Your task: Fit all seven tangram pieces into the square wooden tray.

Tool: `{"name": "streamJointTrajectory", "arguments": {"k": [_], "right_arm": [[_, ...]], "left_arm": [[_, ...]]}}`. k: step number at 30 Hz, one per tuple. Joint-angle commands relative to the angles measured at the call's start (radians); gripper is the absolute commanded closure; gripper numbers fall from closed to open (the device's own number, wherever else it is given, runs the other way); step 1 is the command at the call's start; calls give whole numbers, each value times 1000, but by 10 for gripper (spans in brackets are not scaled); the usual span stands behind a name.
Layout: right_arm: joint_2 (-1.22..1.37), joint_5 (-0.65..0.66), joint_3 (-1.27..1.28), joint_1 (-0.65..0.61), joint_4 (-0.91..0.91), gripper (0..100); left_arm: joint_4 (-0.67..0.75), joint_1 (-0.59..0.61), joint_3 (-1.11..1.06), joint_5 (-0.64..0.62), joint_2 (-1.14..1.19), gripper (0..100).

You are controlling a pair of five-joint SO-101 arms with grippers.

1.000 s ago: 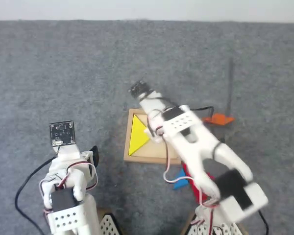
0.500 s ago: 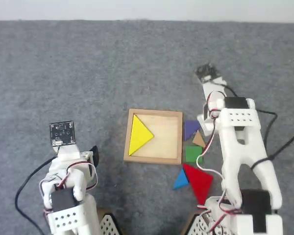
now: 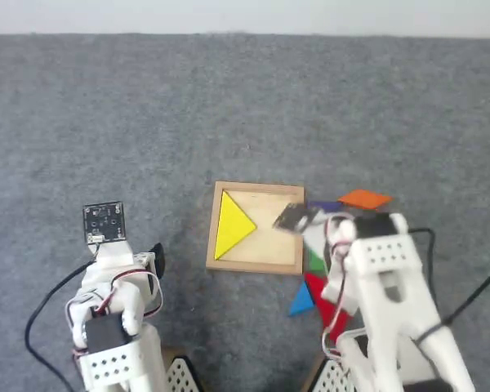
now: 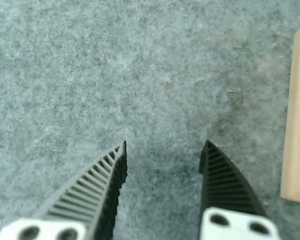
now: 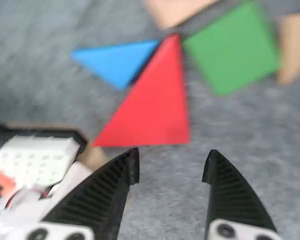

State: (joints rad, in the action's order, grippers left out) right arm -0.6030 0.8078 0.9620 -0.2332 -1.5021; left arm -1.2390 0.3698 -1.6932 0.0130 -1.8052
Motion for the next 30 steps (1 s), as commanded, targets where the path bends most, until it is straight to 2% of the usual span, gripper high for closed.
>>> {"name": "streamJointTrajectory", "arguments": {"k": [1, 8, 11, 17, 20, 23, 26, 30], "right_arm": [[-65, 57, 25, -93, -35, 763], [104, -35, 46, -297, 96, 530], [245, -78, 46, -328, 174, 545], [530, -164, 21, -309, 343, 630], [607, -189, -49, -236, 318, 680], [625, -180, -118, -91, 315, 746], [625, -84, -180, 71, 315, 799], [625, 29, -259, 263, 315, 816]], "left_arm": [[-5, 5, 10, 6, -18, 766], [-5, 5, 10, 6, -18, 766], [-5, 5, 10, 6, -18, 766], [-5, 5, 10, 6, -18, 766], [-5, 5, 10, 6, -18, 766], [-5, 5, 10, 6, -18, 766], [-5, 5, 10, 6, -18, 766], [-5, 5, 10, 6, -18, 766]]}}
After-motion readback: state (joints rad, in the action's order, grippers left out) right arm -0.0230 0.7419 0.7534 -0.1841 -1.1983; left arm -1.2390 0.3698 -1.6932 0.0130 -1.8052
